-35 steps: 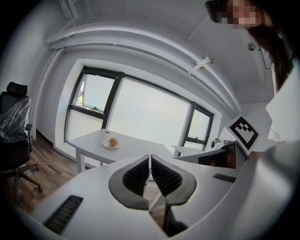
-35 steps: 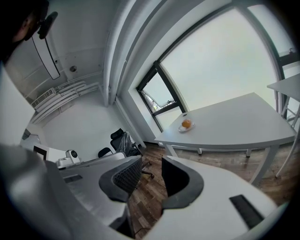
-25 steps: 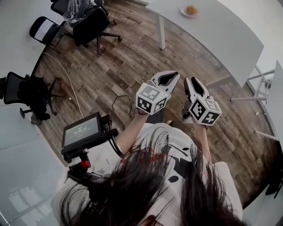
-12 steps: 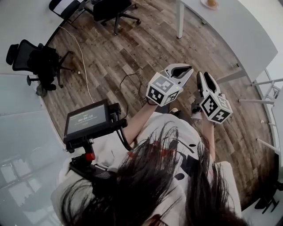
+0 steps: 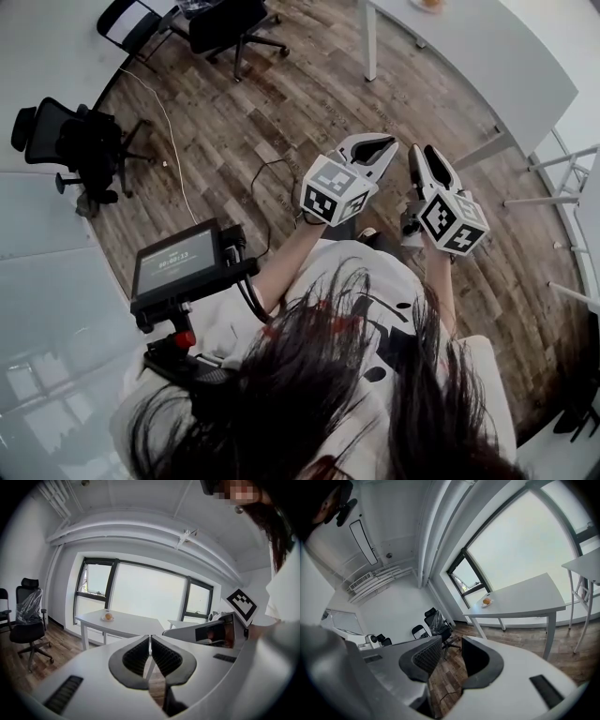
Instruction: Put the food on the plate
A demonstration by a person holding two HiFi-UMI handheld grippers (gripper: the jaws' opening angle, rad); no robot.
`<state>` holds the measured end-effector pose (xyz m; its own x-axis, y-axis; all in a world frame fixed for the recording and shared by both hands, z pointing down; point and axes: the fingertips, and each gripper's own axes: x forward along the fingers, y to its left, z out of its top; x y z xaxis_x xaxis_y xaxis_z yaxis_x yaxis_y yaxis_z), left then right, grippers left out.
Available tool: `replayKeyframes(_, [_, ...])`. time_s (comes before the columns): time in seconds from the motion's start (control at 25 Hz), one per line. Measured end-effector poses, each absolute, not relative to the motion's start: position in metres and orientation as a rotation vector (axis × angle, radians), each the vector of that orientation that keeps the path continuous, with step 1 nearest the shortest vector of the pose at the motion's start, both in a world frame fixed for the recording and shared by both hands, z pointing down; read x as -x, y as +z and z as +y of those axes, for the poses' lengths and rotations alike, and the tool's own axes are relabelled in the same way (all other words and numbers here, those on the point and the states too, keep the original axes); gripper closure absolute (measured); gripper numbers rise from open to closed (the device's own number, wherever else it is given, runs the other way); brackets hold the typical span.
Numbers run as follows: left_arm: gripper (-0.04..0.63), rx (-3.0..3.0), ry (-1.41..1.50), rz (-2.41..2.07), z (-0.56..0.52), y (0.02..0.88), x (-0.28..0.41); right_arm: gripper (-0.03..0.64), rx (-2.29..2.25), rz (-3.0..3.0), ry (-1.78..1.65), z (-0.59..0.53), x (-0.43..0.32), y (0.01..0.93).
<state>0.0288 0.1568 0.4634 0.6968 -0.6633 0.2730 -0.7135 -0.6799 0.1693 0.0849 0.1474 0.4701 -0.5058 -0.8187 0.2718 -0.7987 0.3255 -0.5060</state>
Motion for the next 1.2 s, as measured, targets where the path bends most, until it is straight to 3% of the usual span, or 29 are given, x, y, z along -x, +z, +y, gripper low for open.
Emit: replayKeyframes(1.2, [0.580, -2.661, 0.276, -1.030, 0.155, 0.469, -0.021, 0.476, 1.603, 2.512, -0.958, 0.146, -0.073, 0.477])
